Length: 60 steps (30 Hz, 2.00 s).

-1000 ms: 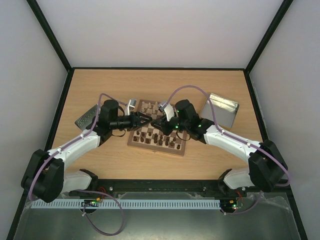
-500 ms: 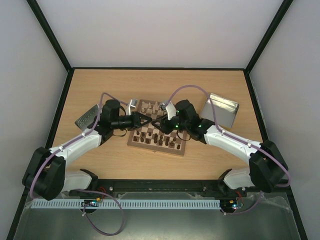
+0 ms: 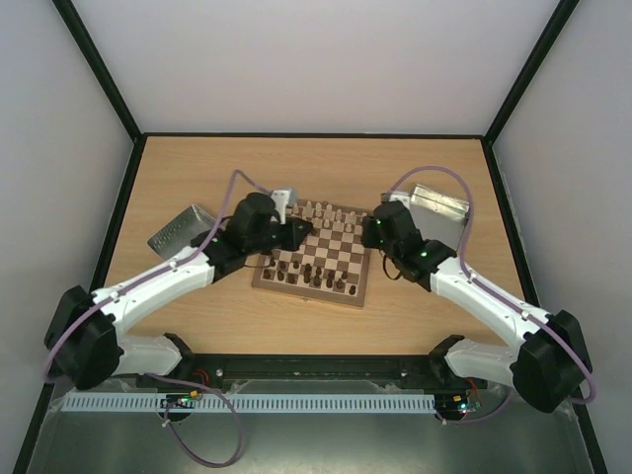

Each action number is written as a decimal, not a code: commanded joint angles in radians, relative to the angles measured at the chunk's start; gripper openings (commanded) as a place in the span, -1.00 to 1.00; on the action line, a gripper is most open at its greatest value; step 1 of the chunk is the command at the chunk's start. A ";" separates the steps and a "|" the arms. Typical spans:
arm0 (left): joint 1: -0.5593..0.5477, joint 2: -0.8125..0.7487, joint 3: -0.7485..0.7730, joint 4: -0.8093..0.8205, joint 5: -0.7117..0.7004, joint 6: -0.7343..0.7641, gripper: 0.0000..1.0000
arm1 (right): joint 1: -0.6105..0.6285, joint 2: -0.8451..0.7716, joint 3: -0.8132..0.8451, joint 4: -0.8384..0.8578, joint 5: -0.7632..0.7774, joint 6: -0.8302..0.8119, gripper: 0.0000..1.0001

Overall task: Set up the chess pieces on the board
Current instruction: Place the chess piece on the chessboard.

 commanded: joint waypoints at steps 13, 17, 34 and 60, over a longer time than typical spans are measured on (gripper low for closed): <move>-0.391 0.422 0.321 -0.214 -0.411 0.242 -0.94 | -0.331 -0.234 -0.134 -0.205 0.108 0.393 0.04; -0.406 0.499 0.369 -0.232 -0.382 0.277 -0.94 | -0.332 -0.233 -0.158 -0.181 0.064 0.392 0.04; -0.408 0.640 0.449 -0.256 -0.313 0.317 -0.89 | -0.332 -0.200 -0.191 -0.135 0.020 0.387 0.05; -0.405 0.625 0.510 -0.297 -0.283 0.321 -0.44 | -0.333 -0.205 -0.201 -0.119 0.001 0.392 0.05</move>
